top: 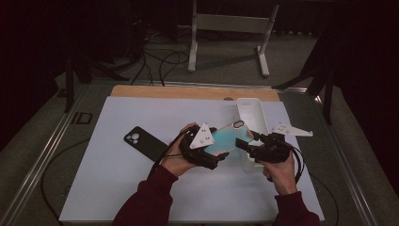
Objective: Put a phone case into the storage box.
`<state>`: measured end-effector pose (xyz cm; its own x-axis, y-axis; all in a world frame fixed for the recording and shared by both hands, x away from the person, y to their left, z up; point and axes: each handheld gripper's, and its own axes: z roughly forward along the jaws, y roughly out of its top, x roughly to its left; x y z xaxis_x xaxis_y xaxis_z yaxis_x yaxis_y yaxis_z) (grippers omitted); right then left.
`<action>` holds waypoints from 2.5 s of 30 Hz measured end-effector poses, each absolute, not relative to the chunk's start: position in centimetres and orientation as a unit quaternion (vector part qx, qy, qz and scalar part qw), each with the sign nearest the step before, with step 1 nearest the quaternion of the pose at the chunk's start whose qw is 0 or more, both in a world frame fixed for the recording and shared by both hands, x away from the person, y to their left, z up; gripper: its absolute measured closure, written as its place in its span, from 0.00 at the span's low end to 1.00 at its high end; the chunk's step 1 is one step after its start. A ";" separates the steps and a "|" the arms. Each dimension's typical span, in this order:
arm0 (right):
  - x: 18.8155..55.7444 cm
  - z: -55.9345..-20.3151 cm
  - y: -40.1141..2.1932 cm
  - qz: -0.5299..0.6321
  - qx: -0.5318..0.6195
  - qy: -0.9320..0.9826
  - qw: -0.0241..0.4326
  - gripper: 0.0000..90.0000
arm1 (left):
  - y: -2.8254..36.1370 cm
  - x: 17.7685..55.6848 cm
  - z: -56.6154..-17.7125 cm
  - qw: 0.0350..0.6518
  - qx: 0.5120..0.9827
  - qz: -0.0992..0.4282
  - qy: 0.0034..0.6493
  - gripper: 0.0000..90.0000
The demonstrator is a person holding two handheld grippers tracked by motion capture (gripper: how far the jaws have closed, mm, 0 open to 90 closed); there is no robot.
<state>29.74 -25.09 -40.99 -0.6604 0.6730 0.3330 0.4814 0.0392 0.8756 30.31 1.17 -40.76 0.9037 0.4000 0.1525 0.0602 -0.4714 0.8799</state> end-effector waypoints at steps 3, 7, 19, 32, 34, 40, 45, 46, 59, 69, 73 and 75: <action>29.9 -41.1 -25.2 0.570 0.410 0.709 0.064 0.42 | 1.1 30.3 -40.8 0.495 0.840 0.173 0.136 0.19; 30.0 -41.1 -25.4 0.572 0.414 0.707 0.042 0.46 | 0.9 30.2 -41.0 0.493 0.842 0.173 0.135 0.19; 29.5 -40.7 -24.0 0.576 0.379 0.723 0.038 0.91 | -0.5 30.4 -42.1 0.469 0.856 0.160 0.145 0.25; 29.3 -40.0 -24.6 0.563 0.380 0.729 0.084 0.96 | 0.8 31.5 -42.1 0.486 0.851 0.100 0.171 0.15; 29.4 -39.9 -24.8 0.574 0.375 0.723 0.076 0.96 | 0.9 31.6 -42.4 0.491 0.850 0.084 0.174 0.15; 29.0 -39.6 -24.6 0.592 0.353 0.721 0.066 0.96 | 0.7 31.9 -42.9 0.493 0.851 0.053 0.172 0.17; 28.8 -39.1 -24.3 0.609 0.338 0.715 0.056 0.96 | 0.6 31.9 -43.2 0.497 0.851 0.028 0.165 0.18; 28.8 -39.0 -24.3 0.612 0.333 0.715 0.055 0.96 | 0.6 31.9 -43.3 0.501 0.850 0.020 0.162 0.19; 28.7 -38.8 -23.9 0.645 0.307 0.698 0.039 0.96 | 0.2 31.7 -43.6 0.522 0.842 -0.022 0.131 0.47; 28.7 -38.7 -24.6 0.634 0.285 0.717 0.056 0.76 | 0.8 31.5 -43.6 0.531 0.840 -0.023 0.106 0.81; 28.5 -38.6 -24.4 0.624 0.280 0.726 0.073 0.72 | 0.8 31.5 -43.7 0.532 0.840 -0.026 0.104 0.85; 28.5 -38.5 -24.3 0.626 0.274 0.727 0.072 0.68 | 0.8 31.4 -43.7 0.533 0.840 -0.024 0.101 0.87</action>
